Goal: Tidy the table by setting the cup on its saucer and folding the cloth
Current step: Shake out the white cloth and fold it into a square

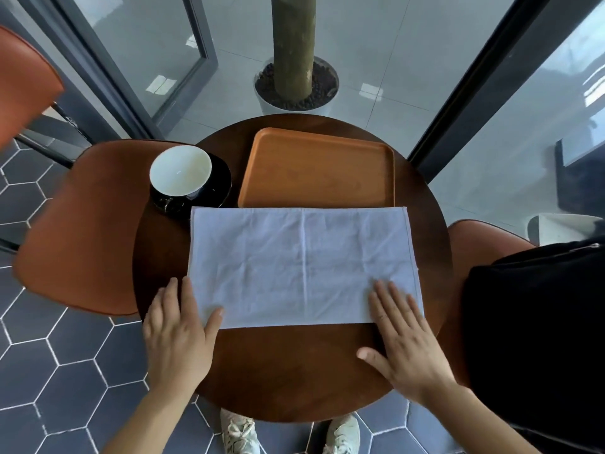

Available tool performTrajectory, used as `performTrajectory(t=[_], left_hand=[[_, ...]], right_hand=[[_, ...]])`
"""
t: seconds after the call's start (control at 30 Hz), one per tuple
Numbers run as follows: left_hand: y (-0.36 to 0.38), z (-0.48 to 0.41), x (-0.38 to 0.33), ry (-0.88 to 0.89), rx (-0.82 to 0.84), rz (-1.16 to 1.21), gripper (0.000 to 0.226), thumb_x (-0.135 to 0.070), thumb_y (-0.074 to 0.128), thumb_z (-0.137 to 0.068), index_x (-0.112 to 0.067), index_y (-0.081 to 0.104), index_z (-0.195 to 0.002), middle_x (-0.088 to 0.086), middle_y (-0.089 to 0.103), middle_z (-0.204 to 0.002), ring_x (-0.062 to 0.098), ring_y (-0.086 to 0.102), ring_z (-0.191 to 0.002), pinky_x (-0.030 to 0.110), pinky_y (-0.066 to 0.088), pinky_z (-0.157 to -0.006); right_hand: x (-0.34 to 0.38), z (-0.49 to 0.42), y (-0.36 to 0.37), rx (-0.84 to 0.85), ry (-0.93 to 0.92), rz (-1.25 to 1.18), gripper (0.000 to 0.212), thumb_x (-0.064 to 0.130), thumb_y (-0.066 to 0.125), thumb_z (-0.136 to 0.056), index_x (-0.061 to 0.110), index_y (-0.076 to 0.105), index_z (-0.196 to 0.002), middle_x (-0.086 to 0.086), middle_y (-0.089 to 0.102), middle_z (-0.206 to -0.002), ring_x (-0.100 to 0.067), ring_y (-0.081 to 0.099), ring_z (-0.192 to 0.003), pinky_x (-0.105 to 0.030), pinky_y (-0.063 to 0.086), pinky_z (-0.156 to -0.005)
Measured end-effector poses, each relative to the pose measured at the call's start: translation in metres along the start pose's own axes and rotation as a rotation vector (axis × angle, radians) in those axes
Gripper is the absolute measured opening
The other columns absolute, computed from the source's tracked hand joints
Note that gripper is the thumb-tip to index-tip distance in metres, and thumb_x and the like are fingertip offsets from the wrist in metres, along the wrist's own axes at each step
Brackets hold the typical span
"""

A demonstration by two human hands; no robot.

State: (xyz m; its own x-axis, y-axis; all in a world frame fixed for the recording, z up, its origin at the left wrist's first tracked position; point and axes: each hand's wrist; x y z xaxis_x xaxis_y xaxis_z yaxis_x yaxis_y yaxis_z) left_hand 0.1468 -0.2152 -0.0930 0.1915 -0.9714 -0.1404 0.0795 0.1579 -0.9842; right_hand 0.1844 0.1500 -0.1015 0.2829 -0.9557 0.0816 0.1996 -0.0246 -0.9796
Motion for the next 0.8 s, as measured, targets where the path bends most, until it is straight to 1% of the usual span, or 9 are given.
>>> performTrajectory(t=[0.07, 0.1, 0.13, 0.23, 0.4, 0.53, 0.63, 0.7, 0.8], left_hand=[[-0.004, 0.001, -0.003, -0.095, -0.035, 0.032, 0.074, -0.048, 0.059, -0.091, 0.004, 0.044, -0.141, 0.027, 0.050, -0.133, 0.048, 0.046, -0.120, 0.062, 0.044, -0.088], [-0.006, 0.001, -0.003, -0.132, -0.034, 0.046, 0.072, -0.041, 0.069, -0.089, 0.006, 0.047, -0.139, 0.028, 0.052, -0.127, 0.049, 0.048, -0.113, 0.061, 0.045, -0.084], [-0.009, -0.001, -0.003, -0.165, -0.019, 0.067, 0.072, -0.036, 0.075, -0.086, 0.007, 0.048, -0.138, 0.029, 0.054, -0.122, 0.050, 0.050, -0.109, 0.061, 0.046, -0.083], [-0.020, -0.008, -0.001, -0.278, 0.042, 0.179, 0.064, -0.035, 0.071, -0.089, 0.002, 0.053, -0.137, 0.028, 0.057, -0.119, 0.046, 0.056, -0.108, 0.055, 0.048, -0.090], [-0.033, -0.019, -0.001, -0.374, 0.090, 0.278, 0.055, -0.042, 0.068, -0.091, -0.002, 0.059, -0.129, 0.020, 0.067, -0.113, 0.039, 0.059, -0.111, 0.048, 0.047, -0.088], [-0.036, -0.022, 0.005, -0.412, 0.115, 0.309, 0.049, -0.042, 0.070, -0.090, -0.002, 0.063, -0.118, 0.017, 0.069, -0.111, 0.038, 0.061, -0.108, 0.038, 0.040, -0.077], [-0.035, -0.021, 0.005, -0.428, 0.099, 0.351, 0.046, -0.034, 0.075, -0.086, -0.005, 0.063, -0.120, 0.015, 0.069, -0.113, 0.037, 0.062, -0.109, 0.038, 0.043, -0.080], [-0.031, -0.019, 0.002, -0.475, 0.078, 0.433, 0.042, -0.025, 0.078, -0.084, -0.007, 0.064, -0.120, 0.014, 0.070, -0.111, 0.035, 0.065, -0.104, 0.036, 0.048, -0.080], [-0.028, -0.019, 0.000, -0.639, 0.056, 0.668, 0.035, -0.010, 0.077, -0.080, -0.013, 0.067, -0.113, 0.012, 0.070, -0.107, 0.035, 0.069, -0.092, 0.048, 0.058, -0.085]], right_hand=[[-0.013, 0.009, 0.000, -0.005, 0.041, -0.019, 0.092, 0.074, 0.026, -0.097, 0.008, 0.014, -0.160, -0.011, 0.007, -0.169, -0.027, 0.004, -0.156, -0.048, 0.010, -0.123], [-0.016, 0.012, 0.001, -0.008, 0.048, -0.029, 0.092, 0.074, 0.025, -0.097, 0.007, 0.015, -0.159, -0.011, 0.008, -0.169, -0.027, 0.004, -0.156, -0.047, 0.010, -0.124], [-0.017, 0.013, 0.002, -0.011, 0.050, -0.036, 0.091, 0.074, 0.025, -0.097, 0.007, 0.016, -0.159, -0.011, 0.009, -0.169, -0.026, 0.004, -0.156, -0.046, 0.009, -0.124], [-0.017, 0.013, 0.005, -0.027, 0.049, -0.044, 0.091, 0.073, 0.026, -0.097, 0.008, 0.016, -0.159, -0.010, 0.010, -0.169, -0.025, 0.004, -0.156, -0.045, 0.007, -0.125], [-0.017, 0.011, 0.006, -0.077, 0.054, -0.049, 0.086, 0.070, 0.025, -0.099, 0.007, 0.023, -0.158, -0.010, 0.015, -0.168, -0.025, 0.007, -0.156, -0.045, 0.007, -0.125], [-0.006, 0.007, 0.000, -0.155, 0.033, -0.082, 0.078, 0.062, 0.031, -0.100, 0.004, 0.040, -0.151, -0.013, 0.026, -0.164, -0.028, 0.015, -0.155, -0.047, 0.013, -0.125], [0.007, 0.002, -0.006, -0.181, -0.035, -0.121, 0.072, 0.058, 0.034, -0.101, 0.005, 0.046, -0.148, -0.012, 0.031, -0.163, -0.029, 0.020, -0.154, -0.046, 0.015, -0.124], [0.016, -0.002, -0.008, -0.194, -0.040, -0.161, 0.069, 0.057, 0.035, -0.101, 0.007, 0.049, -0.147, -0.011, 0.033, -0.162, -0.029, 0.021, -0.154, -0.046, 0.016, -0.125], [0.025, -0.009, -0.013, -0.244, -0.016, -0.234, 0.063, 0.055, 0.039, -0.099, 0.010, 0.055, -0.141, -0.010, 0.040, -0.158, -0.029, 0.025, -0.152, -0.052, 0.030, -0.120]])
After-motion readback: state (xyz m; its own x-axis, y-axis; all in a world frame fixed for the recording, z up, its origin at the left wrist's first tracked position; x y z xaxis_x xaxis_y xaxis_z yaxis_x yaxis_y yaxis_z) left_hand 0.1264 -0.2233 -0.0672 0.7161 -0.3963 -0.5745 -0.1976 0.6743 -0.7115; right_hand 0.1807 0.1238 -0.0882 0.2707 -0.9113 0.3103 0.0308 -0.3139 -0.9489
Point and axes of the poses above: each hand's wrist, its own z-axis away from the middle knuckle, its own y-axis out of the palm, x = y × z
